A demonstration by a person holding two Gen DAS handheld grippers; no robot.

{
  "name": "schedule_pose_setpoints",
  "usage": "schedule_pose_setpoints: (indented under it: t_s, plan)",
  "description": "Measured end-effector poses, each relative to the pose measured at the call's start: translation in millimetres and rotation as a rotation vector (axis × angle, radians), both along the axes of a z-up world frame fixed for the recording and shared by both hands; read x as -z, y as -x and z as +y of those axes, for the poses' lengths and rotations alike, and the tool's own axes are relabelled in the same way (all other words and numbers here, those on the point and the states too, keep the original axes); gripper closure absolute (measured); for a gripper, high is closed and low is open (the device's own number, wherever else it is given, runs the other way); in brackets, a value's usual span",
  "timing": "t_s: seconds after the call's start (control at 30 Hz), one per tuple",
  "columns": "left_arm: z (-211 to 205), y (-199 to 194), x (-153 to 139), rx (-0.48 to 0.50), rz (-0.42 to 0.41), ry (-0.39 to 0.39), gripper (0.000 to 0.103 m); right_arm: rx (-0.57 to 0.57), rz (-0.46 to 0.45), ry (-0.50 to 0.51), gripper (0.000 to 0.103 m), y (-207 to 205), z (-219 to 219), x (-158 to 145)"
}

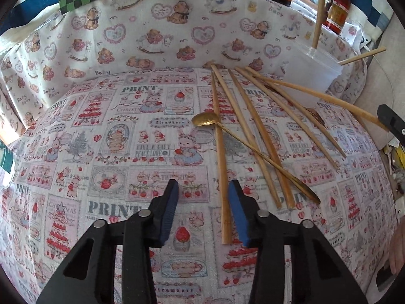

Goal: Organize utensils
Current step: 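Grasp another chopstick with the left gripper while the right gripper holds its chopstick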

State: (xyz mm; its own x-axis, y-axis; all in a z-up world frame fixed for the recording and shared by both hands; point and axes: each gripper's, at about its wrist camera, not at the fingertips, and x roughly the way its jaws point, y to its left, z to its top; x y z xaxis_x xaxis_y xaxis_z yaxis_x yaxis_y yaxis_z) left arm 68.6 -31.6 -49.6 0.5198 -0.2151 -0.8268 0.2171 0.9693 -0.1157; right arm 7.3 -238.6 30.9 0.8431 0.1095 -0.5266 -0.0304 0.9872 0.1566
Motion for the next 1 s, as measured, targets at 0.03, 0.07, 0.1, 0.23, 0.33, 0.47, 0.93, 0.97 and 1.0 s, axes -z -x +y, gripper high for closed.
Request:
schedule_pose_setpoints:
  t_s: [0.03, 0.07, 0.1, 0.23, 0.33, 0.47, 0.93, 0.97, 1.0]
  plan:
    - [-1, 1, -1, 0.010, 0.002, 0.018, 0.083, -0.003, -0.003, -0.005, 0.095, 0, -1, -1]
    - [-1, 2, -2, 0.012, 0.001, 0.038, 0.095, -0.005, -0.009, -0.009, 0.095, 2, -1, 0]
    - [0, 3, -4, 0.009, -0.002, 0.050, 0.103, -0.007, -0.017, -0.015, 0.095, 4, -1, -1]
    - [5, 9, -15, -0.028, -0.092, 0.047, 0.103, -0.014, -0.053, -0.016, 0.095, 9, 0, -3]
    - [11, 16, -30, -0.047, -0.177, 0.072, 0.103, -0.025, -0.082, -0.021, 0.095, 14, 1, -5]
    - [11, 18, -39, -0.019, -0.202, 0.053, 0.103, -0.032, -0.108, -0.022, 0.095, 18, 3, -9]
    - [-17, 17, -2, 0.067, 0.032, -0.119, 0.097, -0.012, -0.088, -0.015, 0.096, 15, 2, -7]
    - [-15, 17, -4, 0.061, 0.015, -0.109, 0.097, -0.012, -0.088, -0.015, 0.096, 15, 2, -7]
    - [-12, 19, -8, 0.049, -0.015, -0.100, 0.097, -0.013, -0.088, -0.015, 0.096, 15, 2, -7]
